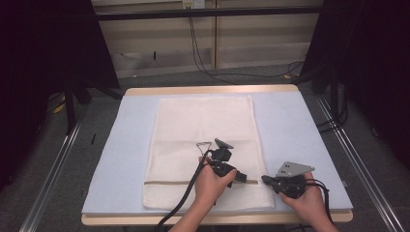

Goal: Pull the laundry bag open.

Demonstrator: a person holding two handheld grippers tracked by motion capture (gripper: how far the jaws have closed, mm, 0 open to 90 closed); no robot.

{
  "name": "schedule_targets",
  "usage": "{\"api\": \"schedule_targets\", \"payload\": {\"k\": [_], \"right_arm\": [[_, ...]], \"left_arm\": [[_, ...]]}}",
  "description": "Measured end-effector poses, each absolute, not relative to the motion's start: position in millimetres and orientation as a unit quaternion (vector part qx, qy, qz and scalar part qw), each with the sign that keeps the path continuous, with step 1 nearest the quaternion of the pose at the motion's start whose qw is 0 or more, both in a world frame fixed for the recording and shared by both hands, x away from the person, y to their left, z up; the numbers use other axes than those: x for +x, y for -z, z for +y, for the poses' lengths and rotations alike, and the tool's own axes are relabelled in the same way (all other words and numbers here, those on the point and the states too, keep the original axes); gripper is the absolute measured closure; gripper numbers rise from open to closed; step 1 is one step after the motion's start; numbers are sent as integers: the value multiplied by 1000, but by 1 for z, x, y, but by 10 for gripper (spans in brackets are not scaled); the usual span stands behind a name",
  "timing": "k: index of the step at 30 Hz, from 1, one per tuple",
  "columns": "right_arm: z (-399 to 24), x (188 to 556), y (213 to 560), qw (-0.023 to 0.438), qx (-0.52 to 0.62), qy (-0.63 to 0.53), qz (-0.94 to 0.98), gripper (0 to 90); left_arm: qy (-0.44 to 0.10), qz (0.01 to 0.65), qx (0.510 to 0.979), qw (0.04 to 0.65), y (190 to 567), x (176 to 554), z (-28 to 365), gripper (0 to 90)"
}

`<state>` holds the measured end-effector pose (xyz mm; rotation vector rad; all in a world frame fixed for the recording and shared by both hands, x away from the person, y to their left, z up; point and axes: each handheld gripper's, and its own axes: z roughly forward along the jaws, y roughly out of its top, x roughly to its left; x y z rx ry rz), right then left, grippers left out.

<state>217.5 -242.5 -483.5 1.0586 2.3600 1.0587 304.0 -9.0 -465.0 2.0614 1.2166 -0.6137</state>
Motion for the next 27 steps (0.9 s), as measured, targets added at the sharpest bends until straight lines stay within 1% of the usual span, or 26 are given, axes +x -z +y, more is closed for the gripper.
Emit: {"api": "schedule_targets", "payload": {"k": [2,11,12,13,27], "right_arm": [[-243,218,484,172,374,-374,831,900],[-243,218,484,173,373,-374,832,900],[-243,218,484,172,373,-374,832,900],[-243,218,484,172,375,-374,831,900],[-243,218,484,172,373,-374,831,900]], "left_arm": [[240,471,781,333,465,304,-8,878],[239,471,781,333,465,304,-5,878],[231,466,788,329,465,305,-3,878],[243,471,779,336,465,304,-3,878],[241,477,775,338,465,304,6,877]]}}
